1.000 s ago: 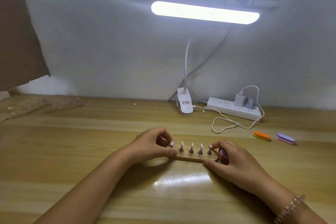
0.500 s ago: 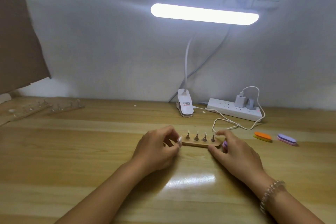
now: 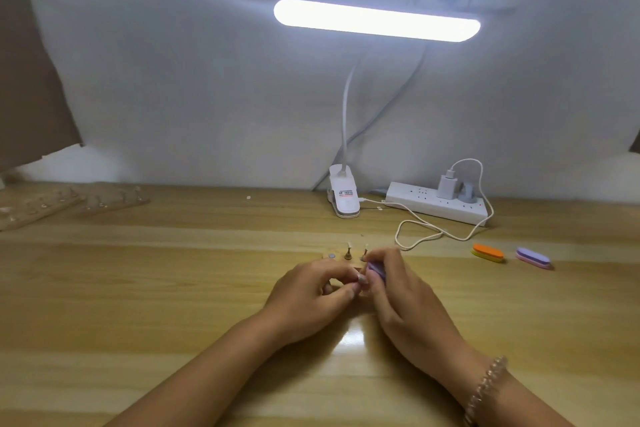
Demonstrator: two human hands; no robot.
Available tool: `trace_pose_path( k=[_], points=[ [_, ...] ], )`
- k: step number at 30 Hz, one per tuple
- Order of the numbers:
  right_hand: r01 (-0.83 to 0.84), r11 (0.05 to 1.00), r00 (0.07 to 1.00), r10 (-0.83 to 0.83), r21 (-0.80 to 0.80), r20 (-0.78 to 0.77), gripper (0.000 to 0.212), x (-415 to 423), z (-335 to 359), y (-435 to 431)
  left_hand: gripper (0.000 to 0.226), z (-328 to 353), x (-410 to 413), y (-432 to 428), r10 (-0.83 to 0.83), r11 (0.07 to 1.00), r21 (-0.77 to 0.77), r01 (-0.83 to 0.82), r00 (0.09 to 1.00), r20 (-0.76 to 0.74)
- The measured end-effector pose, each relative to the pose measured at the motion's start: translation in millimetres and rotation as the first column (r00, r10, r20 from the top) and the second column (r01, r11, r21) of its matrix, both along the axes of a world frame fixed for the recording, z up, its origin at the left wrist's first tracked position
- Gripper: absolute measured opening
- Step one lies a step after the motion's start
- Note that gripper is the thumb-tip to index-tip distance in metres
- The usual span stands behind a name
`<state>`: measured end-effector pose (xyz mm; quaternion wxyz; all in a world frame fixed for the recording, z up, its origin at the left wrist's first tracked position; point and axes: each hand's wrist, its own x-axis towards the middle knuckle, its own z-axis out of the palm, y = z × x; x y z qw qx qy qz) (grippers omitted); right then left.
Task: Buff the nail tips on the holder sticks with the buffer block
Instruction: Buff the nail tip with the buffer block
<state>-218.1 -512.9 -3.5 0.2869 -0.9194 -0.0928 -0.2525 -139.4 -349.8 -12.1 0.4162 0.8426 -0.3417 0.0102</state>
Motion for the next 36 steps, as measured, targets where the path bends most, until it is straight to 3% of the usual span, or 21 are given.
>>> trace_pose_path(
  k=[8, 14, 17, 19, 22, 26, 30, 33, 36],
  points=[
    [-0.151, 0.988, 0.979, 0.144, -0.039, -0.144, 0.055, -0.4, -4.3, -3.5, 0.015, 2.6, 4.9, 3.9, 0.013, 0.998, -0.057, -0.013, 1.000, 0.001],
    [-0.101, 0.993, 0.995, 0.100, -0.066, -0.008, 0.044, -1.5, -4.0, -2.9, 0.015, 1.9, 5.9, 6.5, -0.008, 0.999, -0.037, 0.007, 1.000, -0.025],
    [-0.011, 1.000, 0.999, 0.011, 0.014, 0.043, 0.039, -0.2, -0.7, -8.0, 0.017, 2.5, 7.3, 7.3, -0.024, 0.999, 0.039, 0.025, 0.999, -0.027],
    [0.006, 1.000, 0.997, -0.004, -0.018, 0.071, 0.039, -2.1, 0.8, -6.7, 0.019, 2.2, 7.1, 7.7, -0.033, 0.997, 0.066, 0.036, 0.999, -0.037],
    [-0.078, 0.988, 0.993, 0.088, -0.131, 0.075, 0.041, -2.8, -0.9, -0.9, 0.027, 2.8, 7.3, 7.5, -0.052, 0.997, 0.051, 0.055, 0.997, -0.058],
    [0.061, 0.997, 0.994, -0.064, 0.042, 0.084, 0.038, 5.5, 0.6, -9.4, 0.018, 2.0, 7.8, 6.8, -0.031, 0.997, 0.063, 0.033, 0.999, -0.029],
    [-0.068, 0.995, 0.995, 0.073, -0.075, 0.066, 0.044, 0.5, -1.5, -4.9, 0.021, 2.3, 6.6, 8.3, -0.037, 0.998, 0.051, 0.039, 0.999, -0.032],
    [0.027, 0.997, 0.997, -0.031, 0.068, 0.065, 0.037, 5.0, -0.1, -8.3, 0.019, 3.8, 7.4, 6.5, -0.023, 0.997, 0.074, 0.026, 0.999, -0.029],
    [0.030, 0.998, 0.996, -0.025, -0.055, 0.091, 0.037, 3.2, -1.0, -6.3, 0.018, 2.8, 7.1, 7.3, -0.023, 0.998, 0.061, 0.025, 0.999, -0.037]
  ],
)
